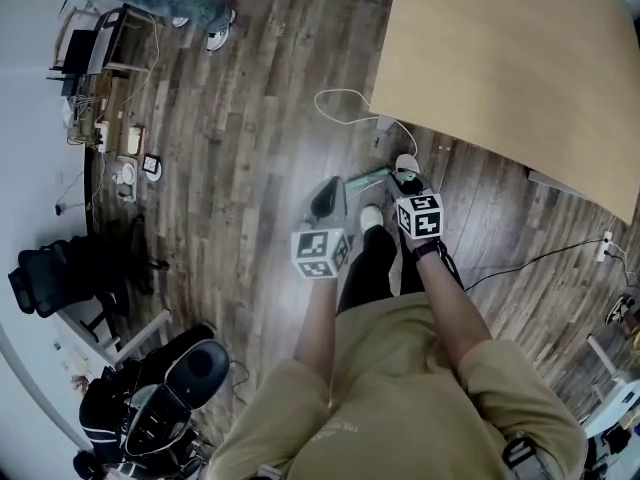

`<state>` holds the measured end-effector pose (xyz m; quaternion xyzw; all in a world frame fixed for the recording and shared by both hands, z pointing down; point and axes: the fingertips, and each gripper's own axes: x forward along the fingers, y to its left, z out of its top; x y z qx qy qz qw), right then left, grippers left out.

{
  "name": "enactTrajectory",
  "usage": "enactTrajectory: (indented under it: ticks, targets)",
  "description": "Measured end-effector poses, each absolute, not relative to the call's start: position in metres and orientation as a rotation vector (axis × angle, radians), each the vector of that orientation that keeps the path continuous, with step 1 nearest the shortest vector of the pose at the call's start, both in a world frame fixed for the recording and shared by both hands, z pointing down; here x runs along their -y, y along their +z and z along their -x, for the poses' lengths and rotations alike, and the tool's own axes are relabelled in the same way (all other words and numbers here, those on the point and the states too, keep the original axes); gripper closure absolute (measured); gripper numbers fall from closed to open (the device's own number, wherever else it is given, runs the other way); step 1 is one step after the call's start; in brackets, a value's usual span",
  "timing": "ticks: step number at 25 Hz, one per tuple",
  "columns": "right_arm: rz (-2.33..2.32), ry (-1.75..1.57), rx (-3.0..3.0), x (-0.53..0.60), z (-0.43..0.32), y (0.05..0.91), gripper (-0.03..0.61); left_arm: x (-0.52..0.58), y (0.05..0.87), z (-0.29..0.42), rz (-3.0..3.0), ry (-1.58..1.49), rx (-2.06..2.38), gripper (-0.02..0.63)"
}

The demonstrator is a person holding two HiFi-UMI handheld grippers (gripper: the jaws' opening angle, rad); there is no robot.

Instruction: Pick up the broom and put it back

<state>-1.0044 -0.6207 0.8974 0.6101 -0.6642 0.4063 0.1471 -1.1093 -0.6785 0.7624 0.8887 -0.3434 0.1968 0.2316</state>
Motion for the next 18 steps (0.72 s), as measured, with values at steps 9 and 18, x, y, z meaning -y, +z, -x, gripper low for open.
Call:
enactTrajectory:
  ticks: [9,18]
  targets:
    - [-1.77,1.186,1.929,0.666,0.989,0.947,0.457,0.694,0.795,1.091,-2.435,0.576,0.94,0.612]
    - [-1.763,1.268,1.937,0.711,0.979,0.983,0.471,0.703,0.805,1.081,-2.452,0.613,0.93,0.612]
